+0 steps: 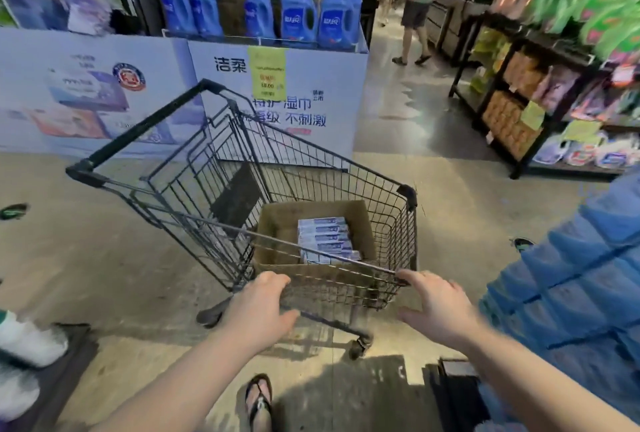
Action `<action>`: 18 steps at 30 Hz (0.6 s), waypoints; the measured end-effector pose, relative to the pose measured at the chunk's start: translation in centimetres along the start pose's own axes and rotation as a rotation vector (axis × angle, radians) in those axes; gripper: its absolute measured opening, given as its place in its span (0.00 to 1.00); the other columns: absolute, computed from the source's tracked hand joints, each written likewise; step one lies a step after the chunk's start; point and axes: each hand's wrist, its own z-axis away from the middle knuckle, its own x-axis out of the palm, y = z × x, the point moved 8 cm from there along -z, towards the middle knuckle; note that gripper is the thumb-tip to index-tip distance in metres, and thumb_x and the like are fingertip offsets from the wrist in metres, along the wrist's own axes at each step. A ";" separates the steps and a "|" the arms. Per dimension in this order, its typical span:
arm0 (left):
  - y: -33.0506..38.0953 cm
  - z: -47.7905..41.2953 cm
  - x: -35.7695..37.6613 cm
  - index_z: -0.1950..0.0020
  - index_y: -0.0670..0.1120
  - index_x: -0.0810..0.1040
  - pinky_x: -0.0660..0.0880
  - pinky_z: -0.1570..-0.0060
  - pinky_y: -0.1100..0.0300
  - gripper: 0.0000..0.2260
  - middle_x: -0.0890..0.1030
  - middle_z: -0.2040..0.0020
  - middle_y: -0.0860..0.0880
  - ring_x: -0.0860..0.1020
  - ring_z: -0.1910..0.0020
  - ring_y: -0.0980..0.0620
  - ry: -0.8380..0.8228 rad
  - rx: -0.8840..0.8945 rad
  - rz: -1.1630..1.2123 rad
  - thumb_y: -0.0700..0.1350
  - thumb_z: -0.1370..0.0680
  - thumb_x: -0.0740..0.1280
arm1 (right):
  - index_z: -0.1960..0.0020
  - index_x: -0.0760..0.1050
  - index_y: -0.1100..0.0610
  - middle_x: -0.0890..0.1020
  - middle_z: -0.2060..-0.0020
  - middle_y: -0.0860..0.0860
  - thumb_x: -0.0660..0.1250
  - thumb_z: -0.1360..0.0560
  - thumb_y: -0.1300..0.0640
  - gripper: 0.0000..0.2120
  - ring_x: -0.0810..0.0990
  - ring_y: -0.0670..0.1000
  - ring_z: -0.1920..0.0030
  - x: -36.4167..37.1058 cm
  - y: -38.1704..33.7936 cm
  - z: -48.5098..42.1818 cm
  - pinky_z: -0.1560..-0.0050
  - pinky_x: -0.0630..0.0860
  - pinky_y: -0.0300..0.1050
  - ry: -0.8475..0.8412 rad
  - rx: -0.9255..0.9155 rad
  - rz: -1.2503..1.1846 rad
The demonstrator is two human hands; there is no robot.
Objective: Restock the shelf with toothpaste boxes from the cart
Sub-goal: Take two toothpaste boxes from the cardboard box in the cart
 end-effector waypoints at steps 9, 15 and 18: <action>-1.8 -16.9 -3.9 0.34 0.54 0.69 0.72 0.38 0.52 0.22 0.70 0.35 0.53 0.73 0.39 0.50 -0.127 0.096 -0.016 0.57 0.26 0.64 | 0.29 0.62 0.51 0.69 0.32 0.49 0.65 0.27 0.47 0.29 0.69 0.49 0.33 -0.6 -1.2 -15.3 0.34 0.67 0.42 -0.077 0.068 -0.111; -3.1 -25.4 -4.5 0.30 0.54 0.66 0.70 0.36 0.52 0.24 0.67 0.31 0.52 0.71 0.35 0.51 -0.215 0.113 -0.085 0.56 0.25 0.64 | 0.30 0.63 0.48 0.71 0.34 0.49 0.65 0.27 0.47 0.27 0.72 0.51 0.36 1.2 0.0 -22.8 0.37 0.72 0.46 -0.187 0.158 -0.114; -3.2 -27.9 -2.6 0.29 0.54 0.63 0.71 0.36 0.53 0.26 0.66 0.30 0.51 0.70 0.34 0.51 -0.294 0.106 -0.081 0.56 0.25 0.64 | 0.33 0.66 0.46 0.73 0.36 0.48 0.66 0.28 0.47 0.25 0.74 0.50 0.39 2.5 1.1 -26.5 0.40 0.74 0.47 -0.259 0.164 -0.090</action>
